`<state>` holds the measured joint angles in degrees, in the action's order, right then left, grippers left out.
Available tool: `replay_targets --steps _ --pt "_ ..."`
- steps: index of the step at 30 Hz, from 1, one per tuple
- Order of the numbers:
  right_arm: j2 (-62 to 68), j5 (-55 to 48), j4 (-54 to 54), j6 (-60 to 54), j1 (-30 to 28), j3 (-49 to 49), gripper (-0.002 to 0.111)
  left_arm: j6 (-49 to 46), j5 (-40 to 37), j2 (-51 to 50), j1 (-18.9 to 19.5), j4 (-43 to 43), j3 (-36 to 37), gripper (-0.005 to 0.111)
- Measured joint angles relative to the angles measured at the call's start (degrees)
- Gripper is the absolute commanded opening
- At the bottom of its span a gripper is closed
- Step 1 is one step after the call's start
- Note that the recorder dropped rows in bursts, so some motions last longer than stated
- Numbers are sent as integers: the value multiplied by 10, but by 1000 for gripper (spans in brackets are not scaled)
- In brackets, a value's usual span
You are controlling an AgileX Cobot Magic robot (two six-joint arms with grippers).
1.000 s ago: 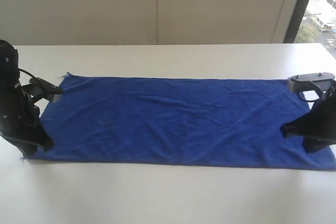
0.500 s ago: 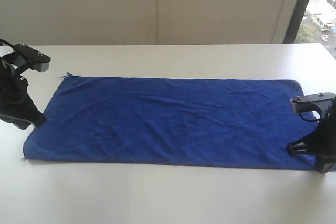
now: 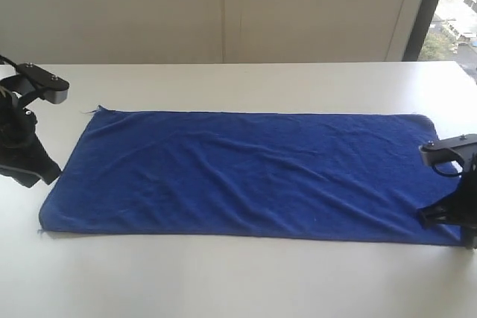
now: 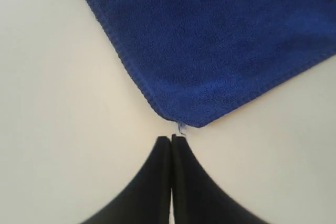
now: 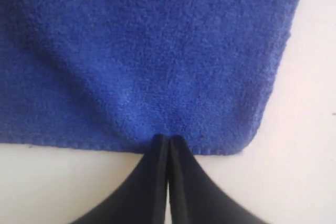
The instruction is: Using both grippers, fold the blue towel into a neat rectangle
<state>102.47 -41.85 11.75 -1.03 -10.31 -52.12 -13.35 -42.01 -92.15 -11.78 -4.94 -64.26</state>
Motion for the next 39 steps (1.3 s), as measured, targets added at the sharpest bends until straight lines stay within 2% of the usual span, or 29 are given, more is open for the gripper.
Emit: replay_targets --steps 5,10,14,20,23,25,30,32,39 --pt "-100 68 -4 1 0 1 0 -6 3 0 0 26 0 0" --pt "-136 96 -10 1 -5 -29 0 -90 50 1 2 150 29 0" --pt "-75 34 -50 -25 -27 -108 0 -155 72 1 2 211 52 0" --pt "48 -149 -222 -173 -67 -288 0 -167 81 1 4 221 54 0" --pt "92 -168 -245 -201 -73 -339 1 -169 82 1 4 221 54 0" --pt "113 -156 -244 -206 -74 -353 6 -170 82 1 4 221 54 0" --pt "143 -111 -233 -210 -74 -357 32 -171 85 1 4 221 54 0" --pt "150 -100 -220 -206 -74 -357 38 -171 88 1 4 221 54 0" --pt "185 -105 -121 -134 -74 -359 39 -171 92 1 4 222 54 0"
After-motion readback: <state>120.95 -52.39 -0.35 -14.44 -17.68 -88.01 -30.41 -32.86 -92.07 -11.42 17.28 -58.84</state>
